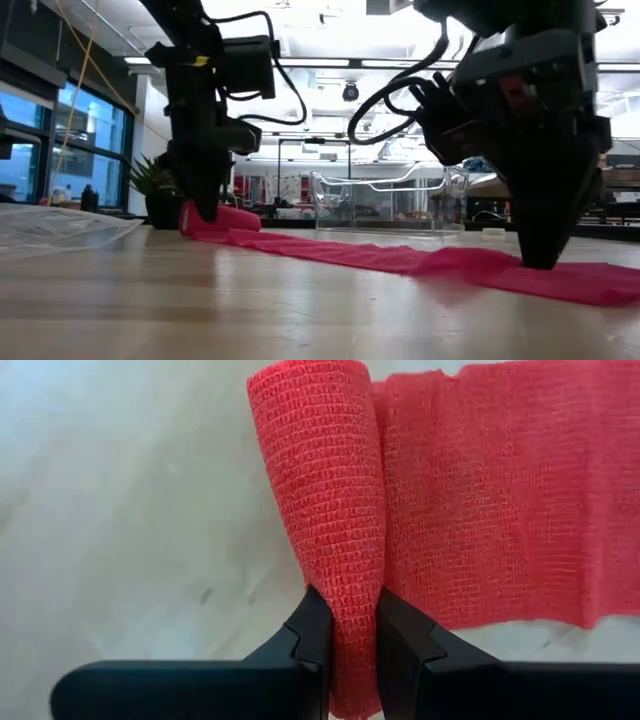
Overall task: Roll bandage
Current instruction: Roll the red bandage
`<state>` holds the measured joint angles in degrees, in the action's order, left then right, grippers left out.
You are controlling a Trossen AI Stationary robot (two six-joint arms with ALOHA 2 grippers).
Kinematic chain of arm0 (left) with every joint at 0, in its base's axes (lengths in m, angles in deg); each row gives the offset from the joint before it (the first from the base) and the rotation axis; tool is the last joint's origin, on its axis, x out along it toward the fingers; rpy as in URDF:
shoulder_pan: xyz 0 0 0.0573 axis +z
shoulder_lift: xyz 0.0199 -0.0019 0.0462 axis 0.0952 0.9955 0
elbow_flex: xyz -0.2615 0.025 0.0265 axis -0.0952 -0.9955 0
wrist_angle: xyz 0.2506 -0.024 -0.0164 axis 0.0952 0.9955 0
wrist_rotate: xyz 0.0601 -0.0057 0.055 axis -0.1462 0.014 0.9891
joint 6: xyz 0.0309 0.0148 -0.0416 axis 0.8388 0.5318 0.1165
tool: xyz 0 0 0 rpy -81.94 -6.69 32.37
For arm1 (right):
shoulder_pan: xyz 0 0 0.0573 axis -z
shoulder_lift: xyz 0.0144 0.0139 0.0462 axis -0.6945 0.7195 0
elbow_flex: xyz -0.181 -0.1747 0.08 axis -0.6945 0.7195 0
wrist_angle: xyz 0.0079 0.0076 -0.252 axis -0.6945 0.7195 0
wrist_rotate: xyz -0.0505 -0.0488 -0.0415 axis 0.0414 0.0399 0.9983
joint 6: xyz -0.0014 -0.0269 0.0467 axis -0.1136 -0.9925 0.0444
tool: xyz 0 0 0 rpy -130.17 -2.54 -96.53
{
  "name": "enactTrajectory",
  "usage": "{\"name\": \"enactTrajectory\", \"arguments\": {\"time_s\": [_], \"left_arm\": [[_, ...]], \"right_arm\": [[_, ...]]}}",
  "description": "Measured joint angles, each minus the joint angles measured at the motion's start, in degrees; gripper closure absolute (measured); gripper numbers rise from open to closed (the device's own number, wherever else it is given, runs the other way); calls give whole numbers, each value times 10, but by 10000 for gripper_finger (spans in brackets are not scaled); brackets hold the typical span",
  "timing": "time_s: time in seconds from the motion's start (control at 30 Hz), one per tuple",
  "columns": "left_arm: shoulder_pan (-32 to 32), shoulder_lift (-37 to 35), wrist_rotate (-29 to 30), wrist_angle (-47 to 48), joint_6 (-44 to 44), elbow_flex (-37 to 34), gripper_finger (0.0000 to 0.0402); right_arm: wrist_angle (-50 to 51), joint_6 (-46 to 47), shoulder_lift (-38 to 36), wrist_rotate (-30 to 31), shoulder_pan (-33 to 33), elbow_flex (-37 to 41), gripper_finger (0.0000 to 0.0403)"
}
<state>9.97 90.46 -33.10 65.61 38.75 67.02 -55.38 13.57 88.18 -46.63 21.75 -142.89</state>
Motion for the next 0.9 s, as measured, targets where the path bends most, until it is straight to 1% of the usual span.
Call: {"name": "enactTrajectory", "arguments": {"time_s": [0.17,0.47,0.57,0.7,0.9], "left_arm": [[-27,-9,8,-14,-71,-33,361],[-52,-43,45,0,-151,-53,362],[-62,-62,48,1,-184,-79,362],[-73,-99,52,-9,-253,-114,362],[-104,-125,64,-2,-328,-133,362]], "right_arm": [[42,-34,-13,10,17,2,403],[125,-91,-28,11,33,2,403],[135,-104,-31,11,40,2,403],[137,-111,-34,16,51,2,403],[139,-144,-34,25,74,2,403]]}}
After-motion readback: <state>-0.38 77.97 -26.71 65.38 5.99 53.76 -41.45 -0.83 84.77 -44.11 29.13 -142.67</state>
